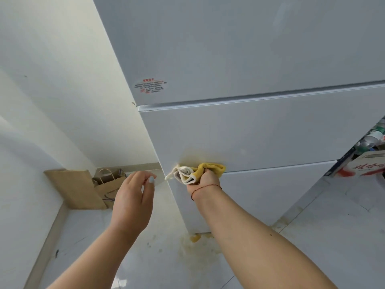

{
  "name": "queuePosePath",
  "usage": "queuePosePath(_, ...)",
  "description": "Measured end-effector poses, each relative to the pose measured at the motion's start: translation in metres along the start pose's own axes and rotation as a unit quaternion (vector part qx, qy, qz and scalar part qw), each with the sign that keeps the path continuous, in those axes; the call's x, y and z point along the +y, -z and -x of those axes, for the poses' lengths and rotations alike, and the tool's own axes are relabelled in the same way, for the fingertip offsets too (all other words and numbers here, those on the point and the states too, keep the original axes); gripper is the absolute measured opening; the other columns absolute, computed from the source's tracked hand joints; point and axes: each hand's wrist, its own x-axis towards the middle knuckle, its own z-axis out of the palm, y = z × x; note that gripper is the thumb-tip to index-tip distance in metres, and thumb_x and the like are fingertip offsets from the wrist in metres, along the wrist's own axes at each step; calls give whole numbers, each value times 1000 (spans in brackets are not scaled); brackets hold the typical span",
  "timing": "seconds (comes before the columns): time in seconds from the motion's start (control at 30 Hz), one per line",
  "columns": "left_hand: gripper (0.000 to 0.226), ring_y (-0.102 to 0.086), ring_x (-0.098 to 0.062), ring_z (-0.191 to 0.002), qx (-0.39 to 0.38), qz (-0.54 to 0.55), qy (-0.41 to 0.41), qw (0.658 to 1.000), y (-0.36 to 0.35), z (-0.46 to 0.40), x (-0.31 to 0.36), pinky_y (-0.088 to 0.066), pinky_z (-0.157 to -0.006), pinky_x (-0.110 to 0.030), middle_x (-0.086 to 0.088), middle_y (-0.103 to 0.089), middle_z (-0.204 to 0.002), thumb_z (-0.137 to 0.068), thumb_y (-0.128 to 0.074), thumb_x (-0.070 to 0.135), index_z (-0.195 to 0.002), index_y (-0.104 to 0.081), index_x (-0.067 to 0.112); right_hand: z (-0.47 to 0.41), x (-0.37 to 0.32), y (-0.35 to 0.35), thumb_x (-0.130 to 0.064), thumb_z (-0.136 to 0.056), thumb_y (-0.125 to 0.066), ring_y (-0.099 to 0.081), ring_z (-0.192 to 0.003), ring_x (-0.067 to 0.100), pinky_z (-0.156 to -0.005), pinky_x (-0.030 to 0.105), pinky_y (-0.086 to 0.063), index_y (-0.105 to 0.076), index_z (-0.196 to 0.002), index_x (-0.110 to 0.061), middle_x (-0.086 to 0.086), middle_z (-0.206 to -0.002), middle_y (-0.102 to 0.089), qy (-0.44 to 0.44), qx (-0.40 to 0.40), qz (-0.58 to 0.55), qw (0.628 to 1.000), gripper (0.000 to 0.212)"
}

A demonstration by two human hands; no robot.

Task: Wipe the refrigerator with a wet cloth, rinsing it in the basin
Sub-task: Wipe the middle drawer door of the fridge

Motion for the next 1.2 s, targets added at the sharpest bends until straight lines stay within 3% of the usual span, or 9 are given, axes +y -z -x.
queuePosePath(0.07,32,-53,-14,-86,3,-1,6,1000,12,1,-13,-37,-71,-26,16,-56,-85,-90,-37,31,-92,-63,12,7,17,-15,-4,-99,-20,-50,-62,22,-104,44,-38,-49,-63,-13,7,-60,-56,-36,7,5,999,47)
queuePosePath(0.2,33,-52,-13,-85,11,-15,22,1000,31,5,-32,-36,-70,-26,7,-60,-87,-91,-36,31,-92,-64,13,9,46,-32,9,-89,-15,-55,-68,31,-93,48,-41,-44,-34,-7,12,-42,-55,-78,-31,-52,995,64)
queuePosePath(0.3,32,-51,-11,-85,20,-21,29,999,46,7,-42,-35,-70,-16,7,-60,-87,-91,-36,31,-92,-63,13,7,65,-42,6,-90,-18,-55,-78,34,-95,49,-42,-49,-42,-4,19,-69,-61,-86,-48,-65,993,57)
queuePosePath(0.43,22,-52,-15,-85,19,-25,43,999,56,6,-48,-36,-70,-16,8,-59,-86,-98,-43,21,-92,-63,13,21,69,-57,7,-85,-33,-58,-80,33,-67,51,-58,-44,-64,-11,16,-79,-62,-113,-62,-84,988,30)
queuePosePath(0.6,19,-51,-13,-87,13,-19,29,999,55,0,-33,-36,-71,-26,6,-59,-89,-98,-45,17,-96,-63,12,70,35,-70,-8,-99,-28,-66,-46,28,-44,40,-54,-60,-36,3,18,-53,-65,-101,-203,-54,973,71)
queuePosePath(0.8,24,-55,-10,-85,6,91,73,993,56,-4,-3,-42,-72,-22,4,-63,-84,-101,-42,23,-91,-63,17,106,0,-75,-19,-100,-36,-70,-67,27,-66,40,-58,-70,-62,-7,12,-72,-70,-64,-289,-42,954,53)
queuePosePath(0.93,41,-61,-25,-79,-50,360,233,902,53,-7,9,-47,-72,-33,-8,-68,-80,-99,-42,37,-97,-69,6,153,-27,-47,-32,-86,-46,-70,-75,27,-67,39,-58,-66,-85,-14,9,-87,-70,-21,-332,20,943,26)
queuePosePath(1.07,74,-64,-32,-97,-194,533,334,753,65,-5,34,-48,-88,-42,-19,-71,-104,-99,-22,56,-113,-66,-2,185,-37,-17,-39,-93,-41,-70,-80,33,-67,49,-58,-70,-87,-6,15,-92,-69,-17,-349,26,936,44)
queuePosePath(1.2,72,-68,-32,-79,-228,610,329,684,74,-1,61,-53,-79,-42,-21,-68,-91,-95,-34,58,-107,-66,-5,201,-44,8,-56,-93,-35,-69,-90,38,-73,52,-57,-73,-96,-2,22,-104,-68,-16,-335,45,941,66)
